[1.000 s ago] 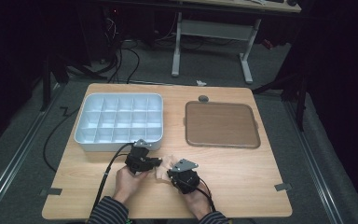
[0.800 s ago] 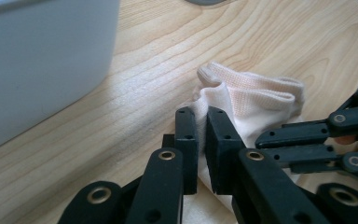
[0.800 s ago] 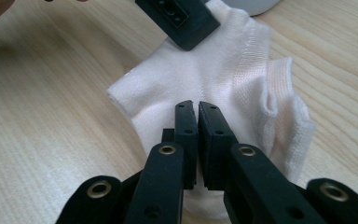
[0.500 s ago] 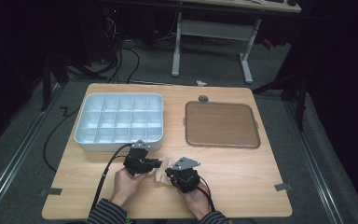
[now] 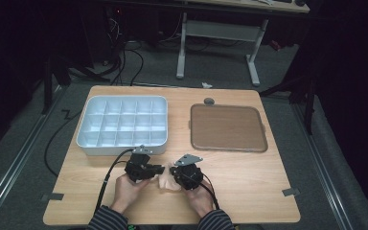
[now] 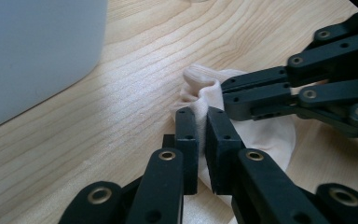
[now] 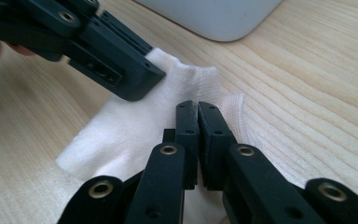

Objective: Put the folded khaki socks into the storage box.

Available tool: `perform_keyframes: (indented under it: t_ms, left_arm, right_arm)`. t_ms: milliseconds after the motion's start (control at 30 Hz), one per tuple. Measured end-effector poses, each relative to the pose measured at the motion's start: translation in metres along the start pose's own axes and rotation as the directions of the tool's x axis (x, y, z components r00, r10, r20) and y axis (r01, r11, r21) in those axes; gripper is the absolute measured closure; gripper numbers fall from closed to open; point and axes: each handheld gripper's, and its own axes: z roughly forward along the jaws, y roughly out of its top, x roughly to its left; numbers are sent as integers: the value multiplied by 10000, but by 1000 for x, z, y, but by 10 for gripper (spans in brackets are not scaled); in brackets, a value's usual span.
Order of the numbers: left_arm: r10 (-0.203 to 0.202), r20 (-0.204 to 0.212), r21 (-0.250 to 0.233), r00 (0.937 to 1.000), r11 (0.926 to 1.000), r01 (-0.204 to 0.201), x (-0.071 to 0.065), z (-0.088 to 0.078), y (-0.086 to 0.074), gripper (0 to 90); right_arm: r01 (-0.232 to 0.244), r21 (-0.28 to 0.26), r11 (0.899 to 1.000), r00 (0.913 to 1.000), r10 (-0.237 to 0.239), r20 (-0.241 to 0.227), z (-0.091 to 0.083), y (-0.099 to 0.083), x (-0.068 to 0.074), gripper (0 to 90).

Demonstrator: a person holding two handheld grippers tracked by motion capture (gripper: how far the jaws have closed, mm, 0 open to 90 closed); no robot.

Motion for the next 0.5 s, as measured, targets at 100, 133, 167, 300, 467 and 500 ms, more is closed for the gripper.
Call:
perform_keyframes:
  t_ms: [100, 133, 167, 300, 467, 500]
  left_arm:
    - [35, 42, -55, 10000, 10000, -35, -1, -1, -1, 847]
    - [24, 53, -80, 10000, 10000, -24, -1, -1, -1, 847]
    - [37, 67, -95, 10000, 9999, -37, -1, -2, -1, 847]
    - [20, 122, -190, 9999, 9998, -18, -2, -4, -2, 848]
    - [109, 231, -370, 9997, 9993, -100, -4, -6, -2, 849]
    - [107, 265, -402, 9996, 9991, -97, -4, -7, -1, 849]
  right_arm:
    - [36, 90, 10000, 10000, -36, 5, 3, 0, 0, 877]
    - [83, 108, 9999, 10000, -84, 27, 4, 0, 0, 877]
    - [95, 114, 9999, 9999, -96, 49, 5, -1, 1, 877]
    - [149, 248, 9996, 9999, -151, 68, 6, -1, 1, 882]
    - [321, 314, 9990, 9994, -325, 121, 7, -1, 4, 890]
    - [337, 324, 9989, 9994, -340, 106, 7, -1, 4, 892]
